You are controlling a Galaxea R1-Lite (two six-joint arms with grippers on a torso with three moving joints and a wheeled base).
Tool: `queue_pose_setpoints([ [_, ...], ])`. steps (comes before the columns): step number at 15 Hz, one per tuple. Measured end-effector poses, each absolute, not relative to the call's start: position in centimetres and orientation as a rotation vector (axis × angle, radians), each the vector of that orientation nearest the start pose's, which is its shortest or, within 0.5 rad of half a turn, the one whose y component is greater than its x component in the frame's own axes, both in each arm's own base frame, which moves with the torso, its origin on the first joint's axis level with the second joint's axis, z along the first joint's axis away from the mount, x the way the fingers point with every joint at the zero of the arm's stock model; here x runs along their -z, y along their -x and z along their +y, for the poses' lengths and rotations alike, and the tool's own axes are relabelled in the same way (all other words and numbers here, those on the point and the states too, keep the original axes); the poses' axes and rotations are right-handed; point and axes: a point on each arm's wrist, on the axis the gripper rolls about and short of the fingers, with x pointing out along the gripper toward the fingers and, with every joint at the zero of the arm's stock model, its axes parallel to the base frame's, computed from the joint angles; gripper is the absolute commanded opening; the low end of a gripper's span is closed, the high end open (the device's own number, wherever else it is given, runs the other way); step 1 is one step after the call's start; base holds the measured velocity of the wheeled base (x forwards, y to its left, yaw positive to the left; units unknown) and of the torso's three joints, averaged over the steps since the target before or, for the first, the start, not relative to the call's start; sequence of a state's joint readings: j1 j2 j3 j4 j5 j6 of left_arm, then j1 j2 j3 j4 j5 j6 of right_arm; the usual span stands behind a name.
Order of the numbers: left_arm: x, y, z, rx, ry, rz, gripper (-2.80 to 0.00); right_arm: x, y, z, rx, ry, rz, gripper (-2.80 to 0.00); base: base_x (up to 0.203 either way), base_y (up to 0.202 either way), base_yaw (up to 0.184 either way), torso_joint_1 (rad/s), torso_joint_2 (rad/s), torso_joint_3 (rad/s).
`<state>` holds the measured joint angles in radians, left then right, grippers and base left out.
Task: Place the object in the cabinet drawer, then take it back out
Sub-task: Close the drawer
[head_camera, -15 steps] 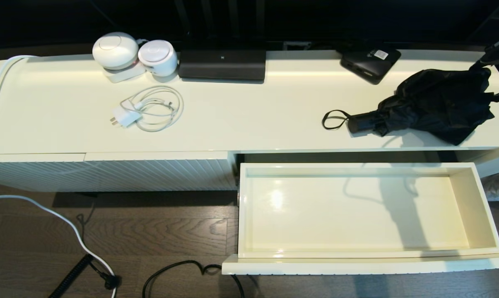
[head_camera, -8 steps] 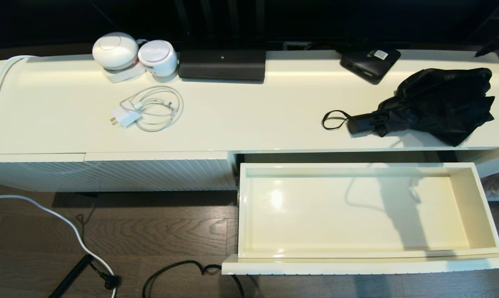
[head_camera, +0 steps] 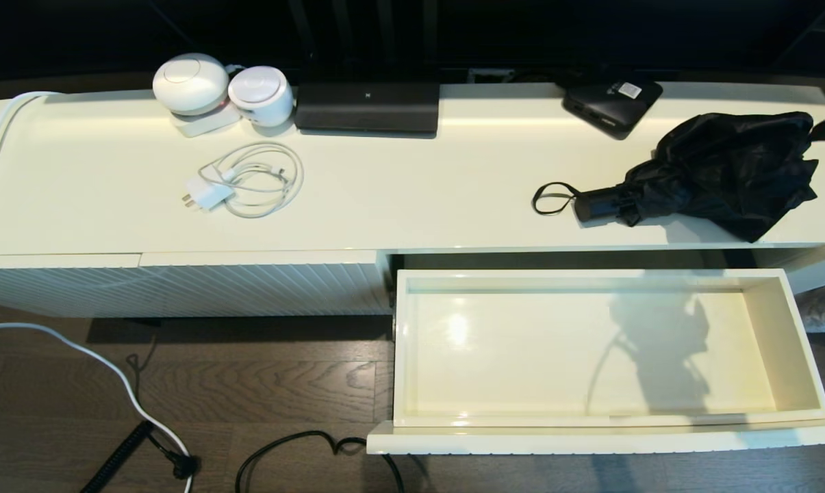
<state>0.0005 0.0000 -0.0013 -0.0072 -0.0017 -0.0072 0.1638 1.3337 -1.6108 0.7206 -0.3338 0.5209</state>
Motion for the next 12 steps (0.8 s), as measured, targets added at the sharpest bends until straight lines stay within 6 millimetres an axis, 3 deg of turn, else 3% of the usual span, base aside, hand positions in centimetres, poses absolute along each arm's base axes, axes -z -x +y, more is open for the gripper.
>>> queue_pose_setpoints([
  [4, -7.7, 2.3, 0.0, 0.001, 0.007, -0.009, -2.80, -32.6, -11.2, 2.3, 0.096, -0.177, 0.523, 0.00, 0.000, 0.000, 0.000, 0.000, 0.00, 0.000],
  [7, -7.7, 2.3, 0.0, 0.001, 0.007, -0.009, -2.80, -29.3, -6.6, 1.5, -0.058, -0.115, 0.628, 0.00, 0.000, 0.000, 0.000, 0.000, 0.00, 0.000],
  [8, -7.6, 2.3, 0.0, 0.001, 0.007, -0.008, -2.80, -28.0, -5.0, 1.2, -0.101, -0.099, 0.666, -2.80, 0.000, 0.000, 0.000, 0.000, 0.00, 0.000],
  [12, -7.7, 2.3, 0.0, 0.001, 0.007, -0.009, -2.80, -23.5, 0.1, 0.0, -0.185, -0.068, 0.772, -2.80, 0.000, 0.000, 0.000, 0.000, 0.00, 0.000],
])
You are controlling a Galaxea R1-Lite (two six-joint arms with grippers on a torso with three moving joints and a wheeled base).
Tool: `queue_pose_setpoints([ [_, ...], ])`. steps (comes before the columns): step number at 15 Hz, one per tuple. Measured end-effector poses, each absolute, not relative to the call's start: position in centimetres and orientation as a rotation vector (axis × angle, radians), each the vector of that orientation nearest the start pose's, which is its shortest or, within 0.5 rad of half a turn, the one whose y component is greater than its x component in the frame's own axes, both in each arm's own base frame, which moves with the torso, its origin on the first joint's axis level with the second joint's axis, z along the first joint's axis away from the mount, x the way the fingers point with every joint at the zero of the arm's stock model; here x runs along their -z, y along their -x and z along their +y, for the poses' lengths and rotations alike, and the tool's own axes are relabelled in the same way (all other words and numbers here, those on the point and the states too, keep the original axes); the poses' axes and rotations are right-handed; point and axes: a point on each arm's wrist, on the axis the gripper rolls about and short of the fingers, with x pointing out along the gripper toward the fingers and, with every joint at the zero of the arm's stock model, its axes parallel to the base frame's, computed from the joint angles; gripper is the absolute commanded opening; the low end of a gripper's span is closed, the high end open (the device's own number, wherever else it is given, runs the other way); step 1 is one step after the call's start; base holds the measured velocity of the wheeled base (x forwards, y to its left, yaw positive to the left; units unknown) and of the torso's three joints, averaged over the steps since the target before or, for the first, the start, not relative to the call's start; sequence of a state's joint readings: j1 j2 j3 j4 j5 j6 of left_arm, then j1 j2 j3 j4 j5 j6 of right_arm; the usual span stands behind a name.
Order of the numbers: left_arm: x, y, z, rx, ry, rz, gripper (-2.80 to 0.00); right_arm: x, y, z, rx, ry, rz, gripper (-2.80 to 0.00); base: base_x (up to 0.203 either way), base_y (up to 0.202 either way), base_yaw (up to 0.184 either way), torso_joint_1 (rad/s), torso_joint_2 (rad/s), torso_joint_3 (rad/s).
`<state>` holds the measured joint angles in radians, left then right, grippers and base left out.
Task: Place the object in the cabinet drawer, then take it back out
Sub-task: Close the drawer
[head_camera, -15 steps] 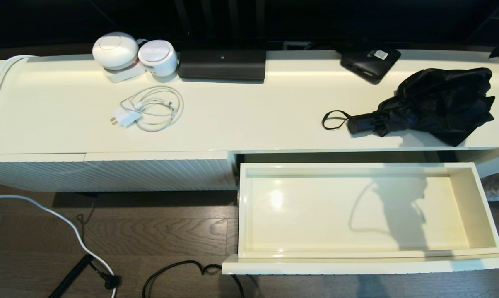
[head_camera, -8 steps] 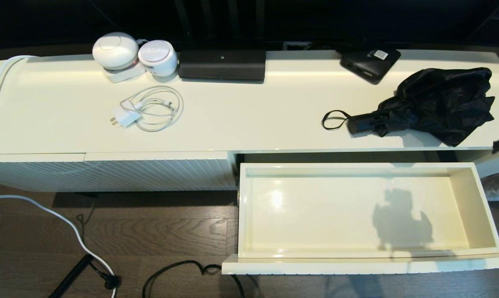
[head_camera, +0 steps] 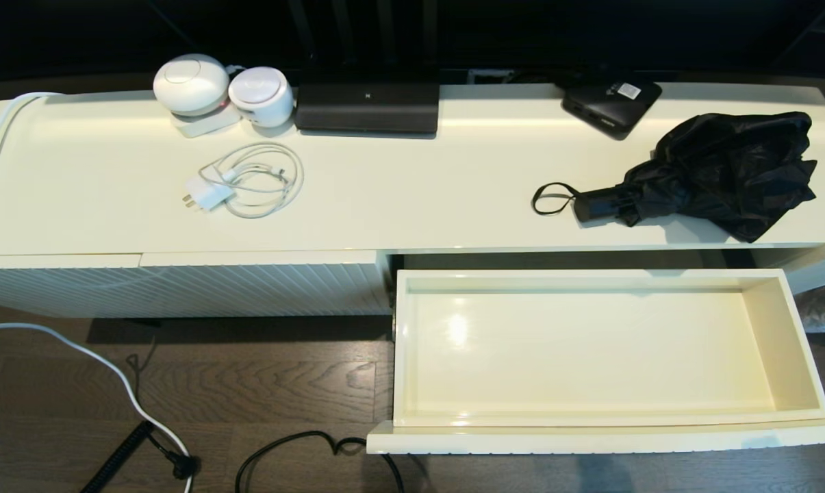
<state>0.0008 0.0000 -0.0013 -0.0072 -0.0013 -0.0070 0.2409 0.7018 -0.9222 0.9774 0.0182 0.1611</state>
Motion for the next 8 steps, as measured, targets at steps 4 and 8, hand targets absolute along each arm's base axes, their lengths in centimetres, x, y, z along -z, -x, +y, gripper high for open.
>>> queue_pose_setpoints([
  [4, -7.7, 2.3, 0.0, 0.001, 0.007, -0.009, -2.80, -19.2, 3.1, -0.4, -0.261, -0.094, 0.873, -2.80, 0.000, 0.000, 0.000, 0.000, 0.00, 0.000],
  [8, -7.7, 2.3, 0.0, 0.001, 0.007, -0.009, -2.80, -15.4, 2.8, -0.2, -0.338, -0.096, 1.014, -2.80, 0.000, 0.000, 0.000, 0.000, 0.00, 0.000],
])
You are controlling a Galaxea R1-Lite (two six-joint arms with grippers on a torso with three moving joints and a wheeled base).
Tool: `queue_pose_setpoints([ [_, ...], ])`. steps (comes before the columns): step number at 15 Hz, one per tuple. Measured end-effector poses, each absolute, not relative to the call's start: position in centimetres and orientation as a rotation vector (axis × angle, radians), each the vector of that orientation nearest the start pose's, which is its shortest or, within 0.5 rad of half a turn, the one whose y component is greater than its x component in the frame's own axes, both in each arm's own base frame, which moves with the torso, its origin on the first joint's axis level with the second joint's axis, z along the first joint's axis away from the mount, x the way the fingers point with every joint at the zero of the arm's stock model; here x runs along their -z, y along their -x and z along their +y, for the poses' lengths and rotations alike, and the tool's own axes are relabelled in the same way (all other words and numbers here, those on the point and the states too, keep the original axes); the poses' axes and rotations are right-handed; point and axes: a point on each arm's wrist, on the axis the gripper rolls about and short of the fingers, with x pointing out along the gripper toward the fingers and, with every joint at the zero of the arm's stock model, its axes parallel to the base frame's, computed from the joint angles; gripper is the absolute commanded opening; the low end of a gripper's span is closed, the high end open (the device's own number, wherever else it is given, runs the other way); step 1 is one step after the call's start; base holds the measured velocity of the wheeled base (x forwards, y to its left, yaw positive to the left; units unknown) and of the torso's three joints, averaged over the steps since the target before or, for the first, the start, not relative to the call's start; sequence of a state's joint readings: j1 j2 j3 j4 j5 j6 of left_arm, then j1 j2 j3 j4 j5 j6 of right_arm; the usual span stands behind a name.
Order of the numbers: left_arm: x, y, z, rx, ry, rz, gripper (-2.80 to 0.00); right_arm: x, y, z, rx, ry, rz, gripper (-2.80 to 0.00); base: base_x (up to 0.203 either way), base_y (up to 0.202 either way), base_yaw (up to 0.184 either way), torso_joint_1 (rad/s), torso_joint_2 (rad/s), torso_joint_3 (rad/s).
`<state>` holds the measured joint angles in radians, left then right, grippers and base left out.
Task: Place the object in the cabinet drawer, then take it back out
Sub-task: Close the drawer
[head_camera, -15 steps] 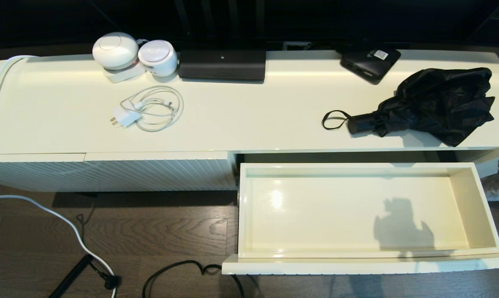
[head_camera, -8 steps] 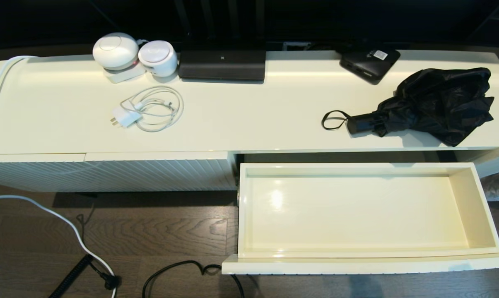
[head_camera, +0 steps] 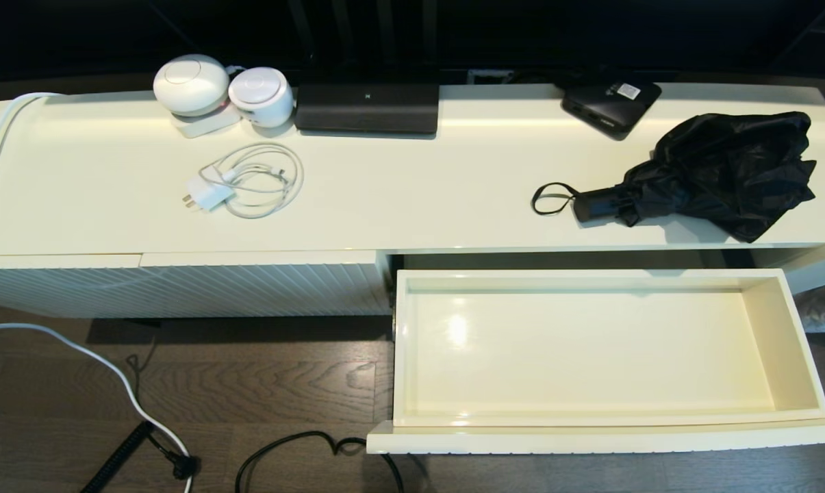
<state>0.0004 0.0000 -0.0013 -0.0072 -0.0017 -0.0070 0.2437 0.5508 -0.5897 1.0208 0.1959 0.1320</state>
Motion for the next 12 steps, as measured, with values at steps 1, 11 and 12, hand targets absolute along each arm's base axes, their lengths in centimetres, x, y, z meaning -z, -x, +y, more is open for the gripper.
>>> queue_pose_setpoints([
  [1, -7.7, 2.3, 0.0, 0.001, 0.007, -0.009, -2.80, -14.9, 2.3, -0.1, -0.374, -0.085, 1.034, -2.80, 0.000, 0.000, 0.000, 0.000, 0.00, 0.000],
  [11, -7.6, 2.3, 0.0, 0.001, 0.008, -0.008, -2.80, -12.7, -6.4, 2.6, -0.469, -0.079, 1.045, -2.80, 0.000, 0.000, 0.000, 0.000, 0.00, 0.000],
  [12, -7.6, 2.3, 0.0, 0.001, 0.007, -0.008, -2.80, -12.6, -7.5, 2.9, -0.474, -0.078, 1.040, -2.80, 0.000, 0.000, 0.000, 0.000, 0.00, 0.000],
])
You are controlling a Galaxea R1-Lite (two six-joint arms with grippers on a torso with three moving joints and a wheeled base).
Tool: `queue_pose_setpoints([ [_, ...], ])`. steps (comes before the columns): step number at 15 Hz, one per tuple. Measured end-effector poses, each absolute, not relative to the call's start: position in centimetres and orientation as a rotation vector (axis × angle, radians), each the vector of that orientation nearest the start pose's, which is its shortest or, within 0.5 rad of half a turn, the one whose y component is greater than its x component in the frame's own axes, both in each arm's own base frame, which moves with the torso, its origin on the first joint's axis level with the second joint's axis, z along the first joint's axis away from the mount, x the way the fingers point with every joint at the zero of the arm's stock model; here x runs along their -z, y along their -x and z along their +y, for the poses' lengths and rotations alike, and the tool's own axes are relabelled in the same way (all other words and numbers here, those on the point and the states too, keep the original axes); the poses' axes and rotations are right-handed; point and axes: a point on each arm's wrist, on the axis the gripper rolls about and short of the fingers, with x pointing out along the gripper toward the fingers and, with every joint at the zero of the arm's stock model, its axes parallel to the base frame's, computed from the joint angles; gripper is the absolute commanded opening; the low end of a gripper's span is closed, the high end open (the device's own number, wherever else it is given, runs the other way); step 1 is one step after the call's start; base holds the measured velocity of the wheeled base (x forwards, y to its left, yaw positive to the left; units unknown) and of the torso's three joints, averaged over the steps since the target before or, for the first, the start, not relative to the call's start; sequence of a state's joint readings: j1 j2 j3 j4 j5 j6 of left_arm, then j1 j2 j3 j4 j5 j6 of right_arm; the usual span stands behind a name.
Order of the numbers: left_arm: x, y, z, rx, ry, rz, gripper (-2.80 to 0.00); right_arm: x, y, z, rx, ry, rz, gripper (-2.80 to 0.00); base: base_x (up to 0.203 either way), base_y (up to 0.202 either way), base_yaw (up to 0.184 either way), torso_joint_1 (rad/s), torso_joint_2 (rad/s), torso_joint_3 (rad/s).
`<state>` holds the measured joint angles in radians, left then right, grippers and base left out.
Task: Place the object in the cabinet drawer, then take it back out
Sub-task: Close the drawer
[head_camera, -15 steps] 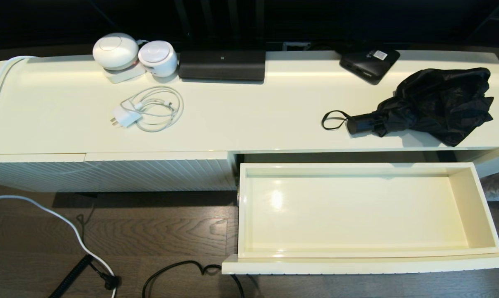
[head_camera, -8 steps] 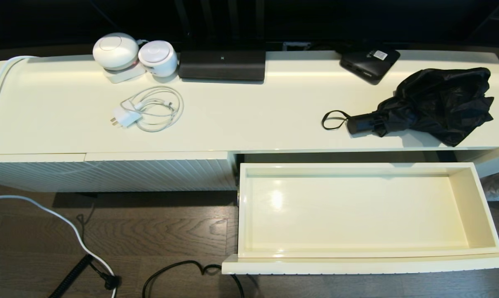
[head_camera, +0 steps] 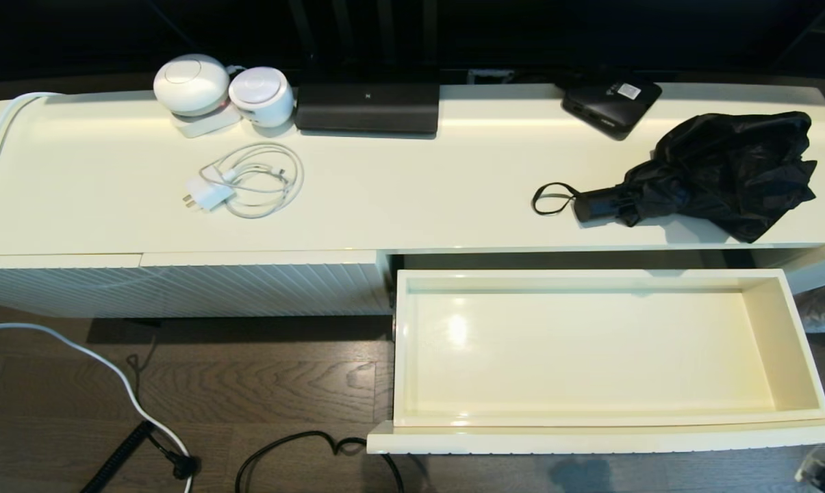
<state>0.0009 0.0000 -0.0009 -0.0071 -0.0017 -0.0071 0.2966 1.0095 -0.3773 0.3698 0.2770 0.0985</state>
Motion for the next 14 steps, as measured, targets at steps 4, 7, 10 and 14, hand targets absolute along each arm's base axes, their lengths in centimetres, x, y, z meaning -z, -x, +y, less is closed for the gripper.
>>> queue_pose_setpoints([
  [4, -7.6, 2.3, 0.0, 0.000, 0.007, -0.008, -2.80, -11.9, -12.1, 4.4, -0.483, -0.074, 0.972, -2.80, 0.000, 0.000, 0.000, 0.000, 0.00, 0.000],
  [7, -7.7, 2.3, 0.0, 0.001, 0.007, -0.009, -2.80, -11.9, -14.9, 5.0, -0.441, -0.057, 0.870, -2.80, 0.000, 0.000, 0.000, 0.000, 0.00, 0.000],
  [10, -7.6, 2.3, 0.0, 0.001, 0.007, -0.008, -2.80, -12.2, -16.0, 5.2, -0.394, -0.004, 0.838, -2.80, 0.000, 0.000, 0.000, 0.000, 0.00, 0.000],
  [14, -7.6, 2.3, 0.0, 0.001, 0.007, -0.008, -2.80, -12.8, -17.1, 5.4, -0.338, 0.032, 0.755, -2.80, 0.000, 0.000, 0.000, 0.000, 0.00, 0.000],
])
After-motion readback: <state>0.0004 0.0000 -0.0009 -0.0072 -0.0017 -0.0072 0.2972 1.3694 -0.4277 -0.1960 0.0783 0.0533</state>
